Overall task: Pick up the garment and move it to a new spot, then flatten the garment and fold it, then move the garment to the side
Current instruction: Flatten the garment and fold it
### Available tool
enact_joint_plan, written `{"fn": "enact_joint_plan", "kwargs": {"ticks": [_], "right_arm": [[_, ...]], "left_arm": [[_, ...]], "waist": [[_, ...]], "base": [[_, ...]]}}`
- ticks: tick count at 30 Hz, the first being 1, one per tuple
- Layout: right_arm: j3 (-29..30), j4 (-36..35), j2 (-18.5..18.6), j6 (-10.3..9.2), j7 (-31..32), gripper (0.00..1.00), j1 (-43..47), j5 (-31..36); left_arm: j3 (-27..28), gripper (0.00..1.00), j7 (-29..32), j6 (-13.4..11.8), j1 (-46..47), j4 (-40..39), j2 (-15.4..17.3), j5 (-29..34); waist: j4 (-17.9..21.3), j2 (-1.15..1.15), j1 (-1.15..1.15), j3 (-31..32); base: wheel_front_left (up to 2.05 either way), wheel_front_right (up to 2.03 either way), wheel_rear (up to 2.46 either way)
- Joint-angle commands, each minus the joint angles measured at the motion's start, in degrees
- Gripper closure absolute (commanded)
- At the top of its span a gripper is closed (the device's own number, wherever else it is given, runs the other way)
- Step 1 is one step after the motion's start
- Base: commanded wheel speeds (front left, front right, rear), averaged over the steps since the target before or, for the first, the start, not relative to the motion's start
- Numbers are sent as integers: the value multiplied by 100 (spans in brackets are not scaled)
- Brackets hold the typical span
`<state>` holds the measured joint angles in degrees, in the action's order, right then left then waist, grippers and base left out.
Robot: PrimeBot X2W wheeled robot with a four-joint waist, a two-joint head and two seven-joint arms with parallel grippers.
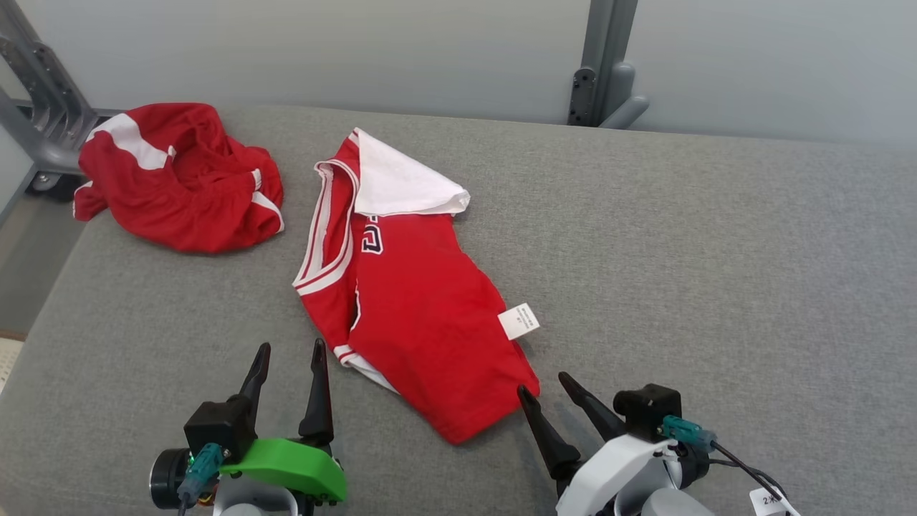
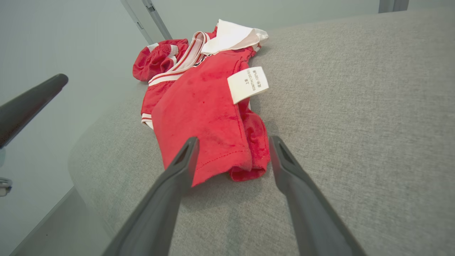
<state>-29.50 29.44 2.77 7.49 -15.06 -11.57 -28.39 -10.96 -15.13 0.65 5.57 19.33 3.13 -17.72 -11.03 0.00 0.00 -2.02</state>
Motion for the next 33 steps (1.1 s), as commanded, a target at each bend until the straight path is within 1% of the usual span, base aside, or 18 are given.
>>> {"fn": "enact_joint_plan", "kwargs": {"ticks": [1,4,5,7,9,10,11,13,14,16,17,18,22,26,28,31,32,33], "right_arm": [[-35,114,20,0,-18,0,-136,-94],[-167,429,22,0,-18,0,-305,-284],[-217,539,23,0,-18,4,-369,-339],[-310,744,22,0,-18,22,-471,-490],[-382,900,22,0,-18,44,-567,-627],[-419,947,20,0,-18,44,-616,-672],[-459,985,19,0,-18,55,-649,-748],[-543,1034,20,0,-18,58,-725,-871],[-588,1049,22,0,-18,65,-772,-912],[-649,1000,19,0,-18,73,-868,-951],[-672,971,20,0,-18,84,-896,-963],[-680,943,21,0,-18,100,-913,-940],[-654,838,21,0,-18,100,-960,-785],[-365,494,27,0,-18,100,-924,-522],[-142,205,110,0,-18,100,-886,-382],[156,-255,368,-1,-18,100,-973,-164],[156,-255,368,-1,-18,100,-973,-164],[234,-386,474,0,-18,100,-1050,-72]], "left_arm": [[-12,0,-2,-20,-65,-31,-6,22],[-45,0,-2,-53,-44,-54,-13,30],[-56,0,-2,-59,-39,-63,-16,28],[-67,0,-2,-67,-34,-74,-19,9],[-76,0,-2,-76,-41,-73,-21,-16],[-81,0,-2,-84,-41,-77,-23,-25],[-83,0,-2,-92,-41,-84,-23,-35],[-97,0,-2,-101,-26,-96,-24,-62],[-110,0,-2,-109,-13,-104,-24,-71],[-126,0,-2,-121,23,-113,-23,-88],[-134,0,-2,-117,35,-115,-23,-92],[-144,0,-2,-126,46,-115,-23,-98],[-162,0,-2,-142,59,-118,-24,-126],[-174,0,-2,-165,43,-142,-23,-147],[-177,0,-2,-171,33,-168,-23,-152],[-200,0,-2,-194,12,-211,-23,-168],[-200,0,-2,-194,12,-211,-23,-168],[-216,0,-2,-195,7,-222,-23,-178]], "waist": [[-225,0,0,-114],[-313,0,0,-178],[-330,0,0,-195],[-349,0,0,-222],[-346,0,0,-245],[-337,0,0,-256],[-324,0,0,-269],[-294,0,0,-294],[-279,0,0,-306],[-248,0,0,-334],[-229,0,0,-351],[-213,0,0,-362],[-142,0,0,-388],[-54,0,0,-383],[0,0,0,-388],[82,0,0,-408],[82,0,0,-408],[103,0,0,-415]], "base": [[0,0,0],[0,0,0],[0,0,0],[0,0,0],[0,0,0],[0,0,0],[0,0,0],[0,0,0],[0,0,0],[0,0,0],[0,0,0],[0,0,0],[0,0,0],[0,0,0],[0,0,0],[0,0,0],[0,0,0],[0,0,0]]}}
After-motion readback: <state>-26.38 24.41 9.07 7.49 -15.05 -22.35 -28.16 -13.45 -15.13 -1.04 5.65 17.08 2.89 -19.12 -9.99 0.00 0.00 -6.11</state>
